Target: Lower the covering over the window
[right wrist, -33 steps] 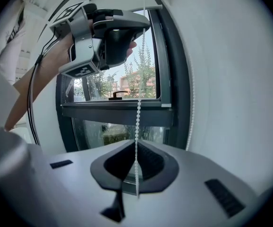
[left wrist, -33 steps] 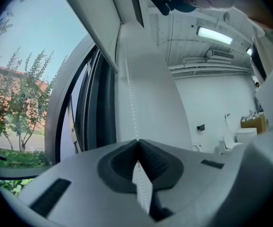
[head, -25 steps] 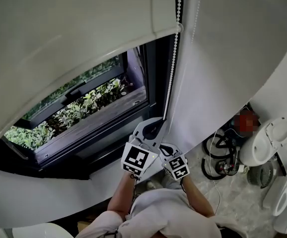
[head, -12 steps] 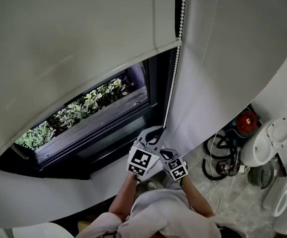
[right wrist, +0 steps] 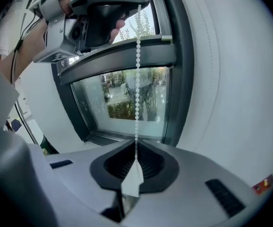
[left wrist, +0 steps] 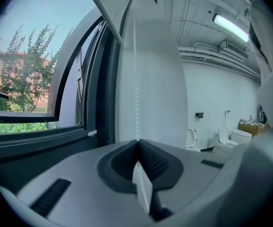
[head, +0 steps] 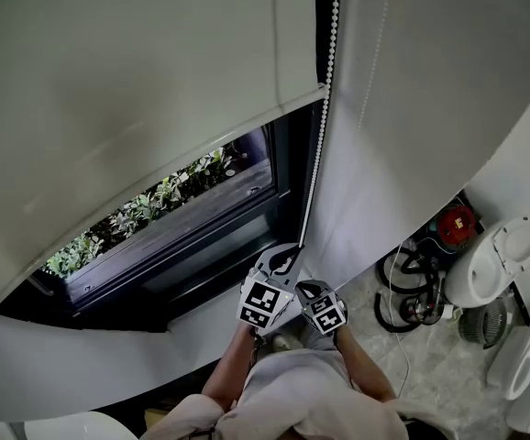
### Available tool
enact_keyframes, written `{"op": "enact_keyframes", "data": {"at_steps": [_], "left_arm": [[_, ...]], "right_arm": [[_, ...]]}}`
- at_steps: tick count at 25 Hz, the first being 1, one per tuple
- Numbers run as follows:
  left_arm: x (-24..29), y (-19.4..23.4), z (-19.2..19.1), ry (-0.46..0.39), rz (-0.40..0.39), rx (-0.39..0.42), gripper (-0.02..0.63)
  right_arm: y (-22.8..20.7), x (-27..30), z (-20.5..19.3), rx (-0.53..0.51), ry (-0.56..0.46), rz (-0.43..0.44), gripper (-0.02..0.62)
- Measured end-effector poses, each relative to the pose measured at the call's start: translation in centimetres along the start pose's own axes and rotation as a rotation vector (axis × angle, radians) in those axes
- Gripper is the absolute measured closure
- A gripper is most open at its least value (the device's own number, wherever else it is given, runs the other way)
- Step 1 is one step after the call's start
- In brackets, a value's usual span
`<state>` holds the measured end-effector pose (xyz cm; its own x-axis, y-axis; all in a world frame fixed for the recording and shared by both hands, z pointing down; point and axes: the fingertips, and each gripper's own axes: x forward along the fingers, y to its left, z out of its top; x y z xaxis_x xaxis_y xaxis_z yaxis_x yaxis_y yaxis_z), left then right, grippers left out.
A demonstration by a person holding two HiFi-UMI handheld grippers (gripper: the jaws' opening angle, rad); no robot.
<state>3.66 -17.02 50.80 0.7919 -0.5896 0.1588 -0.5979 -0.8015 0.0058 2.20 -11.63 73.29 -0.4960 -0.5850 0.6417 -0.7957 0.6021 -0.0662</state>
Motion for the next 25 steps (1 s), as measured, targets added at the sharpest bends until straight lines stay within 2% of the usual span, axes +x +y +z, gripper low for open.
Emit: {"op": "enact_keyframes", "data": {"at_steps": [8,12,15,20,25], "left_arm": [[-0.2,-0.5,-2.5,0.052,0.004,-0.011,0.592],[-0.4,-0.7,-3.0,0.047,0.012,-0.009,0.592],[-0.6,-0.9,-2.9,0.039,0.013,-0.014,0.592],[-0.9,-1.0,-3.0,0.044,0.019,-0.011,0.592],[-1.3,-1.4,-2.8,0.032,0.017,-0.012,0.592]], "right_arm": [[0.3,0.6,-2.1,0.004,0.047,0.008,0.580],[0.4,-0.5,-1.6,0.015,0.000,-0.004,0.556],[0.3,-2.5,0.6,0.030,-0.074,-0.022,0.514],[-1.4,-7.5,6.8,0.056,-0.227,-0.090,0.512],[-2.4,-12.5,13.0,0.012,-0.367,-0.133,0.512]]}}
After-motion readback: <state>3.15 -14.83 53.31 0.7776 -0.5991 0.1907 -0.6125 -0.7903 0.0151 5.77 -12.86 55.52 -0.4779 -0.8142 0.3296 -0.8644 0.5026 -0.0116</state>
